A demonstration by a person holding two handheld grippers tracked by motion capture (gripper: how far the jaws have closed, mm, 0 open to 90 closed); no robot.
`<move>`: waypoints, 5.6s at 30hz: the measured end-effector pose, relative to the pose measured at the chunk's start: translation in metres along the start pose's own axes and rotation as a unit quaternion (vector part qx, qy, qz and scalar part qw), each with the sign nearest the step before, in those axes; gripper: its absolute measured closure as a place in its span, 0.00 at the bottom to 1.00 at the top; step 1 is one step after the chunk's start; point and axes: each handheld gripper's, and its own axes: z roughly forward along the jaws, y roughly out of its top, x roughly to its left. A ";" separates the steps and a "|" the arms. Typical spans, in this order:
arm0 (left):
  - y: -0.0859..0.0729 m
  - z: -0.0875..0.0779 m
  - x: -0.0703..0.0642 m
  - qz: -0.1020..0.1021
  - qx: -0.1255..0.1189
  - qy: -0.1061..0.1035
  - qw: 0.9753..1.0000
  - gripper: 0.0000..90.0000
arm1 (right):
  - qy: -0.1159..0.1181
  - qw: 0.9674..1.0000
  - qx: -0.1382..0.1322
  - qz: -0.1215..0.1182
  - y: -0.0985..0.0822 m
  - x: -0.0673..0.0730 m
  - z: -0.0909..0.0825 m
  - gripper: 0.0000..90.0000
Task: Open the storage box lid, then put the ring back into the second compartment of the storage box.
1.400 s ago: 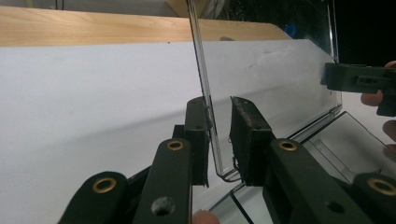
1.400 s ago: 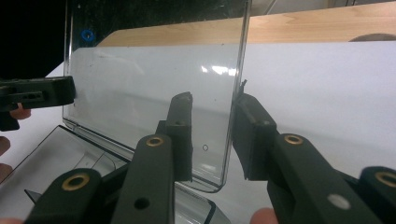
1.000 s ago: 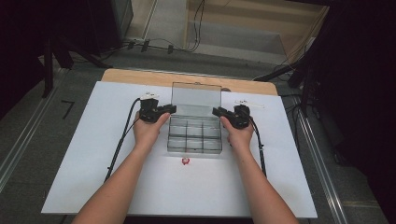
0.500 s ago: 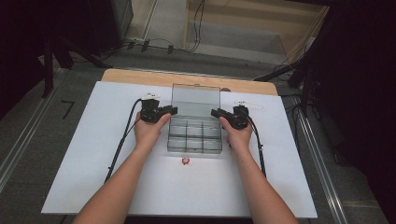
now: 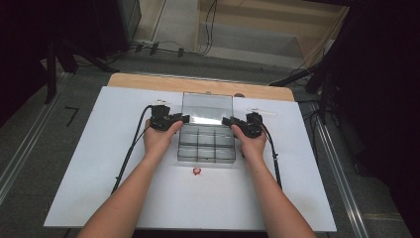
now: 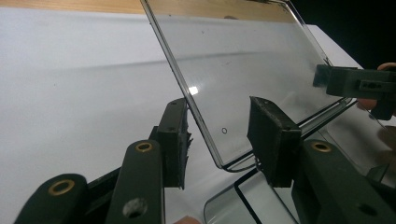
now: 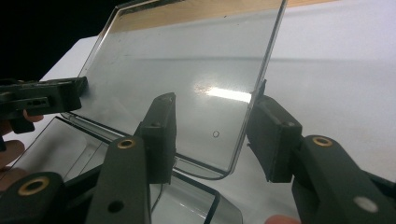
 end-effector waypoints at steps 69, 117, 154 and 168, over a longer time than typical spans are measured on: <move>-0.069 -0.121 -0.035 0.113 -0.056 -0.041 0.991 0.00 | 0.023 0.986 0.000 -0.166 -0.057 0.057 -0.087 0.00; -0.134 -0.192 -0.012 0.111 -0.066 -0.007 0.992 0.00 | 0.076 0.968 0.064 -0.232 -0.083 0.137 -0.080 0.23; -0.136 -0.191 -0.013 0.117 -0.070 -0.009 0.991 0.00 | 0.046 0.966 0.110 -0.229 -0.100 0.144 -0.034 0.86; -0.135 -0.191 -0.013 0.116 -0.069 -0.011 0.991 0.00 | 0.047 0.964 0.114 -0.237 -0.101 0.142 -0.033 0.94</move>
